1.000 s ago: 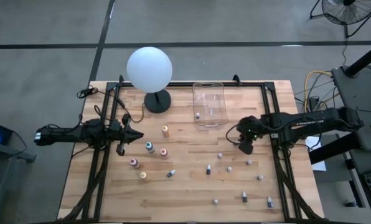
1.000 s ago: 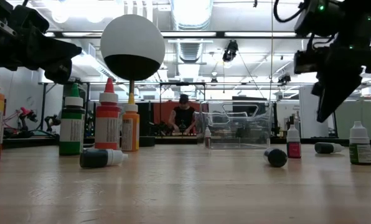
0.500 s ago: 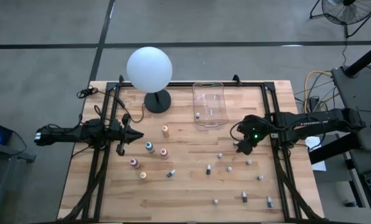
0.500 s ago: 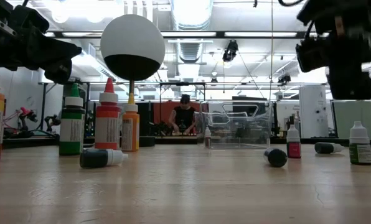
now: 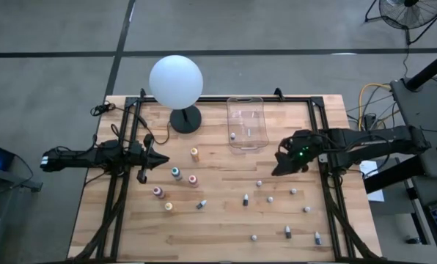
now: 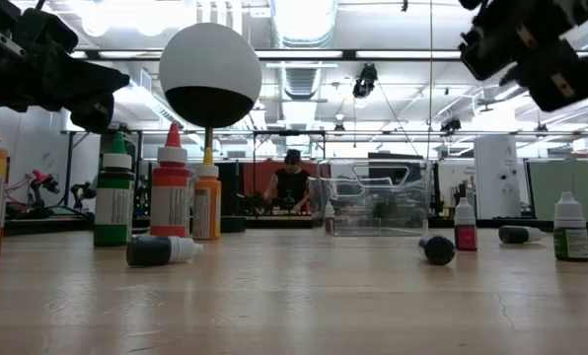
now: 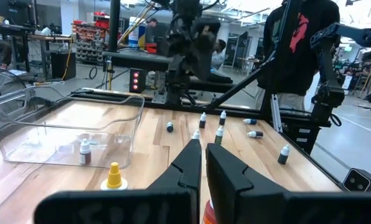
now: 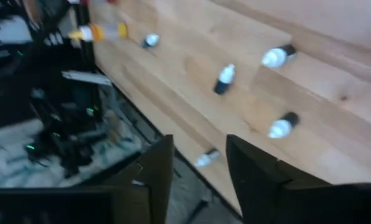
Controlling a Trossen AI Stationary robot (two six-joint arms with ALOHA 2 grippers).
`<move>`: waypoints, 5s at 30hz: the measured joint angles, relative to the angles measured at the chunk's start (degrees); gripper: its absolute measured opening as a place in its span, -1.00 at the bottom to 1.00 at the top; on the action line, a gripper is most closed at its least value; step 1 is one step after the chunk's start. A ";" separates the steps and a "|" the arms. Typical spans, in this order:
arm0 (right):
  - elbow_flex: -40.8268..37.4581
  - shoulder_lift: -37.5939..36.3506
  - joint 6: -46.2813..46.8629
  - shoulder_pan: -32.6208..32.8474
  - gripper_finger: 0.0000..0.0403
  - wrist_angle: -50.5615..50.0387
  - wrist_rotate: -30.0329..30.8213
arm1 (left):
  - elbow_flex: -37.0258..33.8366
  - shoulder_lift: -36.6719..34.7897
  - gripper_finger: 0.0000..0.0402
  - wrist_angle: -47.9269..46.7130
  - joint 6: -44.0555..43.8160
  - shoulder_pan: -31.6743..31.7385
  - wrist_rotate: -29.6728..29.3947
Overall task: Pick & Place food coloring
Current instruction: Put the small black food coloring bottle into the transparent bin
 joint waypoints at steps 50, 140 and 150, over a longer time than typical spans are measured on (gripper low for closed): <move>3.54 10.72 56.49 -1.68 0.11 -5.95 37.00 | -0.01 0.00 -1.00 0.00 -0.02 -0.02 0.01; -5.72 3.50 -56.56 -2.27 0.11 -24.28 20.82 | -0.02 0.00 -1.00 0.00 -0.02 0.00 0.02; -14.86 3.50 -54.76 -1.95 0.11 -10.32 16.27 | -0.02 0.00 -1.00 -0.01 -0.02 -0.02 0.02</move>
